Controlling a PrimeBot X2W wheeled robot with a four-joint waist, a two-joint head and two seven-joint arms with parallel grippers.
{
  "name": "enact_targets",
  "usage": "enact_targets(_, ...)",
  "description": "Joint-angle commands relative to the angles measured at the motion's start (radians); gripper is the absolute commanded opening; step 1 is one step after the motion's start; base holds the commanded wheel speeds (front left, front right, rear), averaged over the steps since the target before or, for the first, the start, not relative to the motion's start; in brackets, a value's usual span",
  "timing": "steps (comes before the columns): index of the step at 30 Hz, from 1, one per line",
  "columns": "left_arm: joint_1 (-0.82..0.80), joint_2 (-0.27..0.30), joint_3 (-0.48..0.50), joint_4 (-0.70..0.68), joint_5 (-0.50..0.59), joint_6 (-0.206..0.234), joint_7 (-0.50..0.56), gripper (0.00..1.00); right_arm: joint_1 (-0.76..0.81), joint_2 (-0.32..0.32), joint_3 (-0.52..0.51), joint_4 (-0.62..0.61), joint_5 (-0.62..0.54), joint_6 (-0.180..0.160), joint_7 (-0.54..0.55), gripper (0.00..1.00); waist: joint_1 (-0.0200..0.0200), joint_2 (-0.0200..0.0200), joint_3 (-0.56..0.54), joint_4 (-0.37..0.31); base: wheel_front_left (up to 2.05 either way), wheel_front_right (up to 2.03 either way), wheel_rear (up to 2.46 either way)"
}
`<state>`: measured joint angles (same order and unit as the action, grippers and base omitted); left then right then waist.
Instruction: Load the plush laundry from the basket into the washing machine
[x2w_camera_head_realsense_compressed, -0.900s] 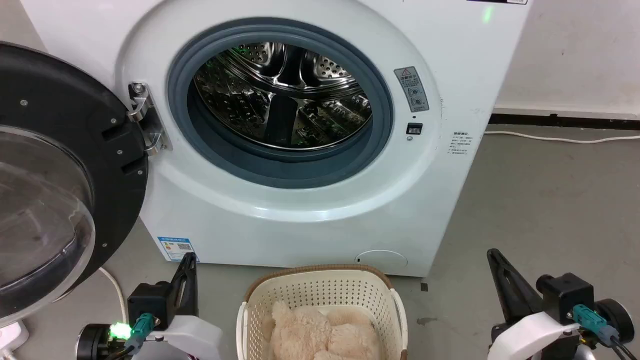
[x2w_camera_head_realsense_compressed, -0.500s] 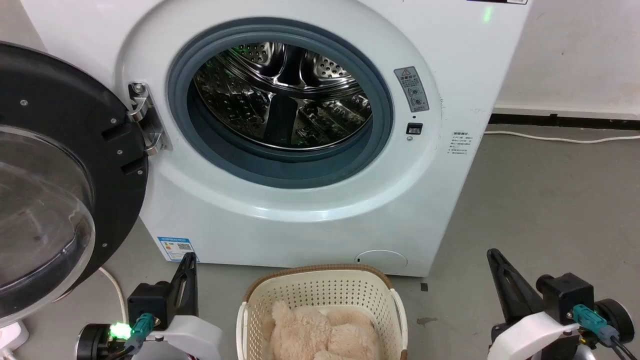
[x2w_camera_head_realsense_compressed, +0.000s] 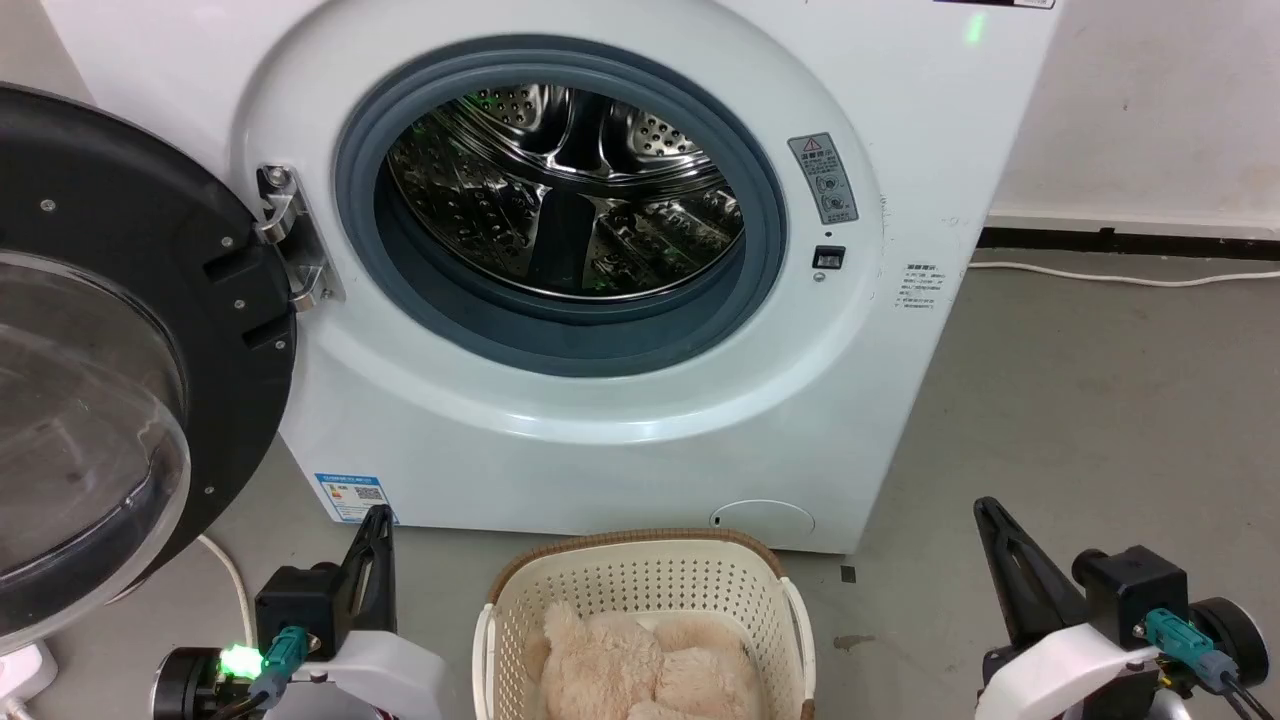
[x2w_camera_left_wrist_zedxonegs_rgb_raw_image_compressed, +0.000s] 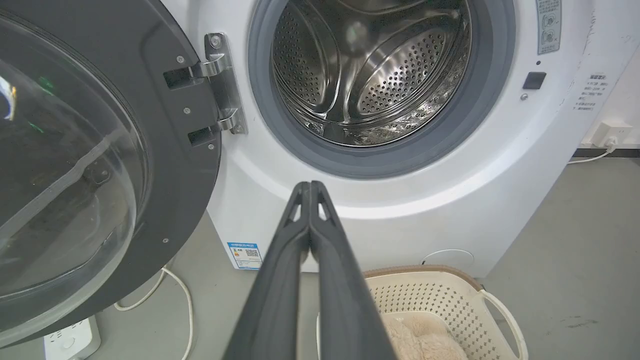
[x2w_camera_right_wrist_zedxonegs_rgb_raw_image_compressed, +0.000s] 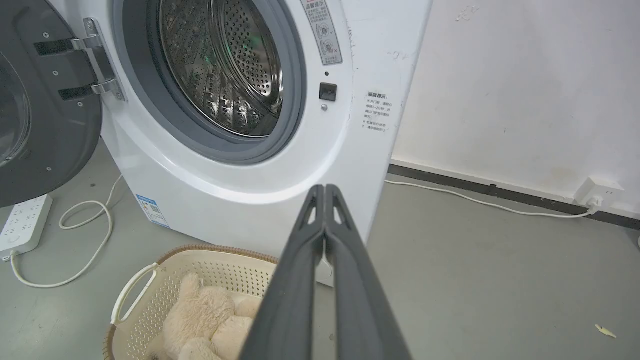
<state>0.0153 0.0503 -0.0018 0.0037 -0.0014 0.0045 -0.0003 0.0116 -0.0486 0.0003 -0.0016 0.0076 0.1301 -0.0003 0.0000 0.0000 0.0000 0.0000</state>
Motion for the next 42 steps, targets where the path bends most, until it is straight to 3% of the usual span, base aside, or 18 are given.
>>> enact_targets(1, -0.015, 0.000, 0.002, -0.004, 0.001, -0.005, 0.000, 0.00, -0.012, -0.002, 0.000, 0.002, -0.008, 0.001, 0.000, 0.00, 0.0000, 0.0000, 0.000, 0.000, 0.00, 0.00, 0.00)
enact_targets(42, -0.015, 0.000, 0.002, -0.004, 0.001, -0.005, 0.000, 0.00, -0.012, -0.002, 0.000, 0.002, -0.008, 0.001, 0.000, 0.00, 0.0000, 0.0000, 0.000, 0.000, 0.00, 0.00, 0.00)
